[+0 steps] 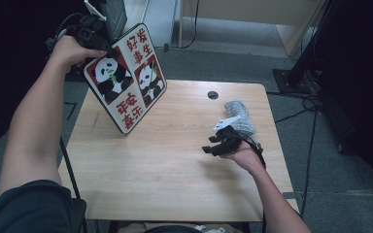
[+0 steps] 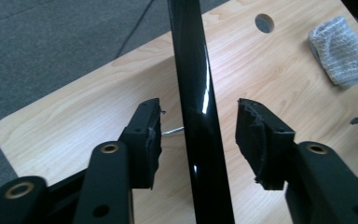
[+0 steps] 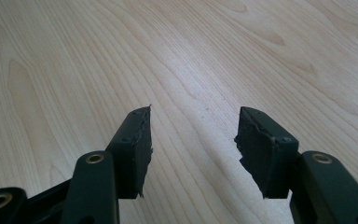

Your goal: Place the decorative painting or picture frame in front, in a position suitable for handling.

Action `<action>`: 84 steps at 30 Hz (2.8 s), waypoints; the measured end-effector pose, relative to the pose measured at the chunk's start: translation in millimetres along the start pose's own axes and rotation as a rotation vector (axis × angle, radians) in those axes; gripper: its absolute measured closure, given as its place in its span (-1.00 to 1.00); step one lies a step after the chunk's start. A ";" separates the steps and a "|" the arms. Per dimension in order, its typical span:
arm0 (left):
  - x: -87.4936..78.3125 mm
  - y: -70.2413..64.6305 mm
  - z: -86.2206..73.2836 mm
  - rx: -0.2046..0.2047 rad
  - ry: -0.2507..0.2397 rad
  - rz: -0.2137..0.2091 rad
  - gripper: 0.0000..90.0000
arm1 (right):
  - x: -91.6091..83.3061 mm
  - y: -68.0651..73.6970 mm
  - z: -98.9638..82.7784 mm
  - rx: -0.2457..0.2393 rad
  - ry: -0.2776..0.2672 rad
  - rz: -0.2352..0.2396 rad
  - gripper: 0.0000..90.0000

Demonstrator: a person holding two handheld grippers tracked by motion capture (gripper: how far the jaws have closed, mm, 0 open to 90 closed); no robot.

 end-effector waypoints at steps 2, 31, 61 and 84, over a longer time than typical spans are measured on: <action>2.9 0.6 3.4 0.007 0.019 -0.017 0.25 | 0.1 -0.9 -0.1 0.000 0.001 -0.002 0.01; 6.7 -9.2 11.0 -0.045 0.095 -0.047 0.79 | -2.1 -15.8 -1.3 0.031 -0.018 -0.013 0.08; 9.6 -130.0 5.1 0.181 0.114 -0.113 0.78 | -9.6 -39.4 -10.3 0.119 -0.028 -0.086 0.06; 41.3 -192.8 -6.8 0.238 0.102 -0.189 0.77 | -10.0 -44.4 -16.5 0.152 -0.010 -0.119 0.03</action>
Point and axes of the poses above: each handheld gripper's, and its own axes: x roughly forward along the jaws, z roughly out of its top, y roughly to its left, the point moved 2 cm from there along x, roughly forward along the jaws, and after that the axes turned 7 degrees about -z, right-handed, at the moved point
